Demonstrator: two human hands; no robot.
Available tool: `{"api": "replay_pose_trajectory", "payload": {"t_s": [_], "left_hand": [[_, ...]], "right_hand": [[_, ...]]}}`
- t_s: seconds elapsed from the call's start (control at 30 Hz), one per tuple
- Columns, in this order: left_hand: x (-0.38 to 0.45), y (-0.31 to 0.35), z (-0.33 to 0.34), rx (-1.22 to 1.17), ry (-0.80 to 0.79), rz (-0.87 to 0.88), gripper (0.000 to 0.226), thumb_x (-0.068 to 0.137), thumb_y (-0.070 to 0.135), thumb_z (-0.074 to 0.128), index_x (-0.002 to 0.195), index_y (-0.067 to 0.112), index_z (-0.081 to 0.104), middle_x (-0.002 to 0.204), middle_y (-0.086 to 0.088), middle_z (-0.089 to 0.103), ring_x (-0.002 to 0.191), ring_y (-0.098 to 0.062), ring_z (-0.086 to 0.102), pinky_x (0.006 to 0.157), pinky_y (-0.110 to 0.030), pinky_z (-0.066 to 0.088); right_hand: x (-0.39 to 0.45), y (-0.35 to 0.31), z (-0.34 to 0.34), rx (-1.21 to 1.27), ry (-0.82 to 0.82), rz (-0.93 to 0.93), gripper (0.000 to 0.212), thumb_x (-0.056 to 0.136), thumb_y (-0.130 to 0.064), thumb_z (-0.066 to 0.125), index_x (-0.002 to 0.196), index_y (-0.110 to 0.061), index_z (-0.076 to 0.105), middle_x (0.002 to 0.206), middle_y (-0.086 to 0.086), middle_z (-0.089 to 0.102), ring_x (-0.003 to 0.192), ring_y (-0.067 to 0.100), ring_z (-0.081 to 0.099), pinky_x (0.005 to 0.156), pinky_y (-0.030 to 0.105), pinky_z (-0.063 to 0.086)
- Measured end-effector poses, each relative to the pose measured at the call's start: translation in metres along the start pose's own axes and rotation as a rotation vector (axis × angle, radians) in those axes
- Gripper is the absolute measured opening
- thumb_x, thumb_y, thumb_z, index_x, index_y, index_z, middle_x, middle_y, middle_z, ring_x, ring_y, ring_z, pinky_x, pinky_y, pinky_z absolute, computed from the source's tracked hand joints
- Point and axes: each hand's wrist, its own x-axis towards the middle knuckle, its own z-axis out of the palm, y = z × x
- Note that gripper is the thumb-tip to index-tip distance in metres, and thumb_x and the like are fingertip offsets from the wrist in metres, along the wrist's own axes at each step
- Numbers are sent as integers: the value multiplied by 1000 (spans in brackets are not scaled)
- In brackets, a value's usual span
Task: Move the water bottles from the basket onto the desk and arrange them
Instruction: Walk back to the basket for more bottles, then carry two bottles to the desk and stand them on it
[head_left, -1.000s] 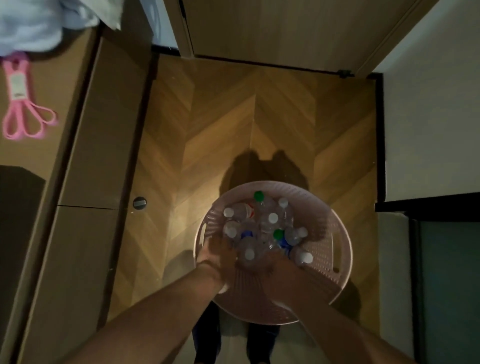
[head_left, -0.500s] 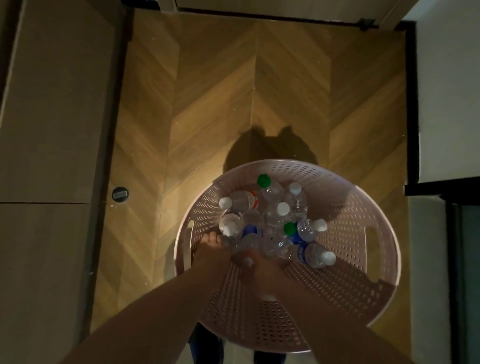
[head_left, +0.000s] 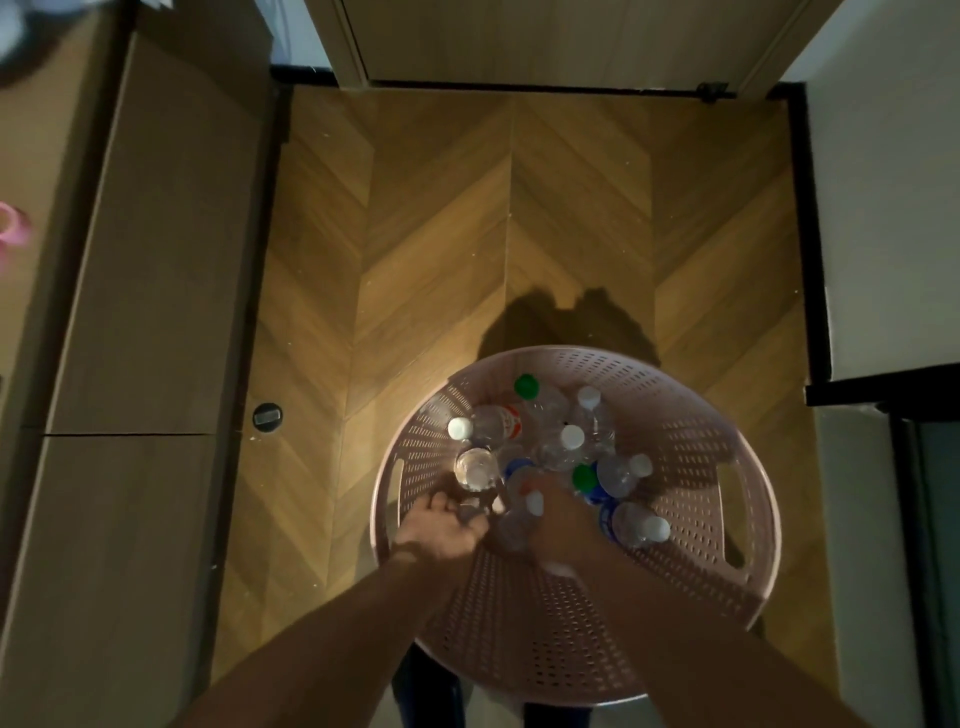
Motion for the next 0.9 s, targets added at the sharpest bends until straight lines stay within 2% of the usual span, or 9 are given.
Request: {"api": "replay_pose_trajectory", "payload": {"t_s": [0.13,0.23,0.3,0.37,0.43,0.5,0.57,0.7,0.9], "left_hand": [[-50,-1,-19,-39,148,9,55,105,25,40,157,25,25,155,-19,44,142,-34,38,119,-44,24],[-102,0,-32,-146,225,-21,56,98,28,47,152,27,32,142,-11,60,134,-31,48,113,-41,31],[-147,-1,-48,-239,285,-32,51,94,31,49,143,30,35,128,-5,68,126,-28,55,109,-40,35],[-198,0,-66,-344,355,-62,47,95,33,48,140,31,35,122,-2,68,120,-27,57,105,-38,40],[-255,-1,-90,-486,371,-98,46,97,38,45,142,28,44,122,-1,67,118,-25,59,100,-36,45],[-306,1,-110,-589,481,-113,42,99,43,47,139,29,51,118,0,70,107,-23,66,89,-33,51],[-373,2,-131,-618,515,-111,46,99,49,48,142,33,40,112,1,71,99,-22,69,80,-33,52],[-485,7,-160,-670,635,-123,56,95,65,28,134,32,51,100,1,72,88,-23,70,72,-36,55],[-591,27,-184,-886,767,-297,32,100,53,52,123,33,44,98,8,61,85,-16,62,70,-32,44]], "right_hand": [[-47,-18,-23,34,86,-60,67,74,-65,72,124,-21,62,122,0,65,107,16,60,95,36,52],[-92,-19,-32,-79,117,-94,49,91,-73,45,114,-34,62,120,-10,60,103,14,57,95,35,49],[-121,-18,-37,-82,229,-203,47,104,-68,28,111,-34,60,130,-27,54,118,6,59,107,40,49],[-166,-43,-57,-188,254,-190,53,104,-69,32,121,-31,66,132,-30,54,122,2,57,102,28,47],[-234,-83,-88,-141,213,-122,59,97,-75,39,129,-35,69,126,-13,67,117,17,65,97,30,50],[-285,-103,-111,-116,229,-115,33,103,-46,61,131,-32,72,126,-3,71,118,24,68,94,28,50],[-344,-132,-134,-115,302,-165,28,99,-37,70,126,-33,76,121,-7,75,111,19,72,88,23,49],[-445,-191,-168,-161,350,-228,30,92,-41,80,121,-43,75,109,-18,75,93,9,71,80,33,57],[-518,-254,-175,-181,424,-395,27,82,-42,86,107,-40,75,91,-17,73,85,16,70,78,39,61]]}}
